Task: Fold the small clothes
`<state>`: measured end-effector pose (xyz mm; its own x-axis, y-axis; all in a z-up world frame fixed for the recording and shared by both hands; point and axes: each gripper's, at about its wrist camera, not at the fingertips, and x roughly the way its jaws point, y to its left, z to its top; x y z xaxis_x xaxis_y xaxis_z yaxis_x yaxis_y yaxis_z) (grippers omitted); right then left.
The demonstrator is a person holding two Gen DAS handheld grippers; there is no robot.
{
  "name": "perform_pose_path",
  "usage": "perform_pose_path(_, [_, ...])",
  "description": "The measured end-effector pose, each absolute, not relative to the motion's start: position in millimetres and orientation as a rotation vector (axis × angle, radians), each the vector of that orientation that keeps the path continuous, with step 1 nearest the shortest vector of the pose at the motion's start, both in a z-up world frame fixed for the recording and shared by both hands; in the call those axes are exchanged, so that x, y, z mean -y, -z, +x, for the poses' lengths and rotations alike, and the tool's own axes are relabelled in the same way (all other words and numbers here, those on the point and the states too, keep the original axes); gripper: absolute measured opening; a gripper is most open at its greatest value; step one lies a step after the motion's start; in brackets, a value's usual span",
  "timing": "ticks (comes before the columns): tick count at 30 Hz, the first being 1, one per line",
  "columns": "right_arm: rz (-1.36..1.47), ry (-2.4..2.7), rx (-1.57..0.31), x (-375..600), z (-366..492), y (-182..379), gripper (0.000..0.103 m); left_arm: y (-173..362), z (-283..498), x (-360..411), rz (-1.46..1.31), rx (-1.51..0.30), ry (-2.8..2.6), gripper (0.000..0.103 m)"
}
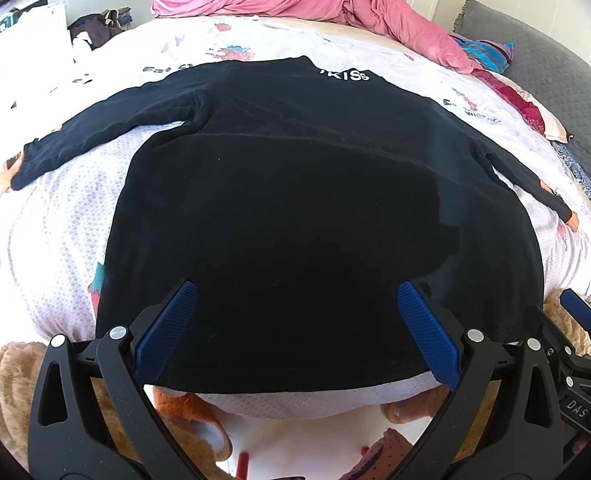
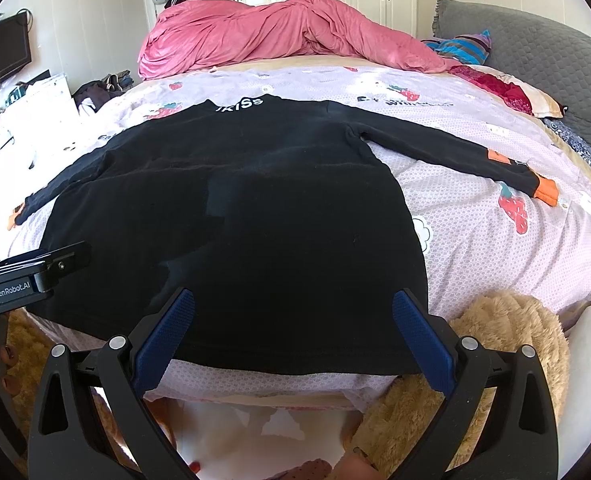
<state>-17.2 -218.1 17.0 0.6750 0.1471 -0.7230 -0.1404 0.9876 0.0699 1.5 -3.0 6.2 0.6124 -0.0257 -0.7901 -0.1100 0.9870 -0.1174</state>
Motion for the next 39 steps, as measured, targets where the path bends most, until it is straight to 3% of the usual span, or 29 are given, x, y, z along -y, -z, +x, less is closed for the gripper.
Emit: perform_pose_path(39, [0.127, -0.122, -0.776, 235.0, 69.5, -54.9, 0.099, -43.3, 82.5, 12.8, -0.179, -0.904, -0.01, 0.095])
